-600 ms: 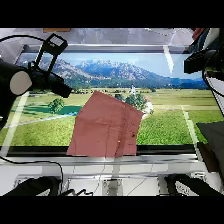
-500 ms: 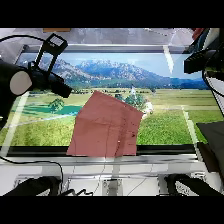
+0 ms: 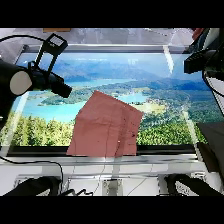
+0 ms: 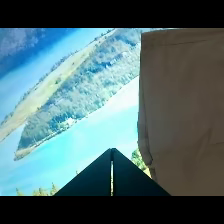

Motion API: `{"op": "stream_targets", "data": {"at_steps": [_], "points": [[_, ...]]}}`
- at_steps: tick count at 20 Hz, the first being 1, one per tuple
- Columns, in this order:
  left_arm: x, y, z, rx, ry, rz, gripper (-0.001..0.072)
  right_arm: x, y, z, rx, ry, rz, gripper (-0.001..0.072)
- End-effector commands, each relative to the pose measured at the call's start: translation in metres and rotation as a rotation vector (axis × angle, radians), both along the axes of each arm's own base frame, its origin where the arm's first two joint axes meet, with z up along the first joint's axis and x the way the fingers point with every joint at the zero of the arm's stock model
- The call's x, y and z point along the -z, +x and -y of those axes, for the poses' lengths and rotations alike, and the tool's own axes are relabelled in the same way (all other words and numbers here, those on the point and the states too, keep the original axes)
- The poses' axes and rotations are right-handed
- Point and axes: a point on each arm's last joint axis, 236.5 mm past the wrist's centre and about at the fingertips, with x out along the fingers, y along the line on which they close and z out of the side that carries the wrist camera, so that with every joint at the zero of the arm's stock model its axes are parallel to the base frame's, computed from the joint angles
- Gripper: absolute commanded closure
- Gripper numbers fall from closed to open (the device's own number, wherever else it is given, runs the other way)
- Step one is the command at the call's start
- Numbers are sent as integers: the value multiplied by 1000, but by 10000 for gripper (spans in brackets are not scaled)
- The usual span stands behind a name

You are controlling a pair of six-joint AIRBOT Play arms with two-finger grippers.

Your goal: Fold the clothes and pants, and hang the long-sleeved shirts on hangers.

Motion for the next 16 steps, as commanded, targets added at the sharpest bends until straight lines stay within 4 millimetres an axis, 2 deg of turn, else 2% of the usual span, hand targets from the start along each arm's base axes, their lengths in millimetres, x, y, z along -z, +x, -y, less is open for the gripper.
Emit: {"op": "stream_targets", "data": {"at_steps": [1, 5, 8, 9, 10, 13, 15, 16], "points": [[0, 0, 0, 0, 0, 0, 701, 0, 0, 0, 0, 0, 0, 690], [0, 0, 1, 1, -2, -1, 701, 0, 0, -2, -4, 9, 1, 690], [4, -4, 15, 28, -54, -25, 701, -2, -2, -22, -52, 90, -6, 690], [5, -2, 19, 31, -67, -27, 701, 1, -5, -23, -56, 90, -22, 691], [10, 0, 20, 32, -63, -37, 701, 13, -9, -19, -50, 65, -71, 691], [29, 3, 21, 27, -39, -91, 701, 80, -32, 11, 14, 6, -307, 692], [41, 8, 20, 24, -15, -116, 700, 136, -54, 14, 23, 50, -484, 692], [49, 10, 21, 22, -3, -132, 701, 162, -66, 8, 14, 95, -559, 692]]}}
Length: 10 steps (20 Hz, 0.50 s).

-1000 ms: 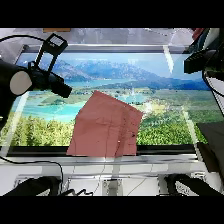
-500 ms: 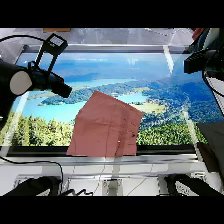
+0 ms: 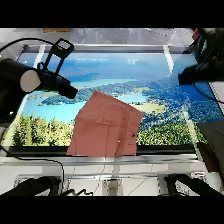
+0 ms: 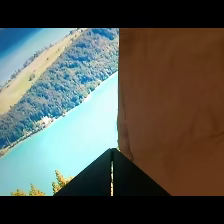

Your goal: Fold the clothes and pants, and hang the long-sleeved shirts on hangers.

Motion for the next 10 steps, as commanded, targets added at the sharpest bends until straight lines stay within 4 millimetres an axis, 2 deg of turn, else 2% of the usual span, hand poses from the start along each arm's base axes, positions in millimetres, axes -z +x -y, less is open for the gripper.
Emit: {"op": "stream_targets", "data": {"at_steps": [1, 3, 6, 7, 8, 9, 10], "points": [[23, 7, 2, 0, 31, -55, 700, 84, -47, -12, -25, 110, -281, 693], [39, 10, 4, -1, 48, -91, 701, 127, -84, -47, -159, 245, -402, 693], [60, 9, 3, -5, 79, -158, 685, 165, -141, -102, -279, 501, -562, 692], [66, 9, 2, -7, 87, -174, 576, 179, -152, -112, -252, 563, -599, 691], [71, 9, 1, -10, 92, -184, 357, 195, -155, -114, -187, 589, -620, 643], [75, 9, -1, -16, 95, -196, 283, 213, -162, -112, -72, 611, -672, 435], [81, 9, -7, -29, 101, -211, 284, 227, -172, -111, -26, 613, -712, 354]]}}
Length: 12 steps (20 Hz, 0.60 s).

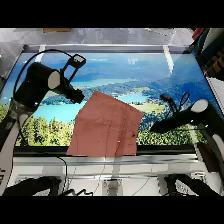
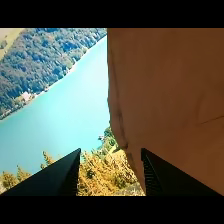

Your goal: Fold the clothes and pants, and hang the long-sleeved shirts on hangers.

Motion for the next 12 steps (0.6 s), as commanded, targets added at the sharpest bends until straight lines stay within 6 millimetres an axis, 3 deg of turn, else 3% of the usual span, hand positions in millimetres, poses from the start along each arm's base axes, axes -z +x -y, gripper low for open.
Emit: {"op": "stream_targets", "data": {"at_steps": [1, 4, 7, 10, 12], "points": [[21, -1, -17, -38, 29, -64, 286, 45, -44, -16, 115, 70, -197, 350], [38, -2, -61, -136, 51, -126, 327, 68, -76, -16, 110, 58, -309, 350], [69, -27, -112, -289, 18, -294, 327, 71, -82, -35, 170, 153, -392, 351], [94, -58, -130, -428, -159, -464, 261, 79, -79, -41, 207, 184, -439, 350], [110, -72, -146, -559, -231, -526, 262, 85, -78, -43, 226, 192, -463, 349]]}}
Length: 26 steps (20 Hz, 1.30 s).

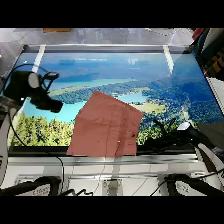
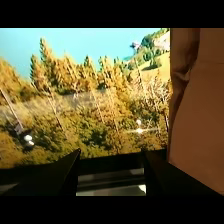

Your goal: Fold the clothes and pants, and hang the long-sleeved shirts on hangers.

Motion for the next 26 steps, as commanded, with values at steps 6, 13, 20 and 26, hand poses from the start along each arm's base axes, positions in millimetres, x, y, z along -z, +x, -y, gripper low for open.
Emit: {"op": "stream_targets", "data": {"at_steps": [6, 13, 20, 26], "points": [[63, -66, -32, -297, -169, -131, 260, 6, 1, -27, 138, 139, -79, 350], [92, -129, -25, -239, -191, -251, 260, 20, 0, -25, 208, 98, -101, 404], [77, -138, -24, -172, -194, -236, 261, 26, 6, -24, 215, 74, -71, 369], [89, -162, -17, -162, -207, -285, 261, 39, -6, -46, 107, 10, -12, 416]]}}
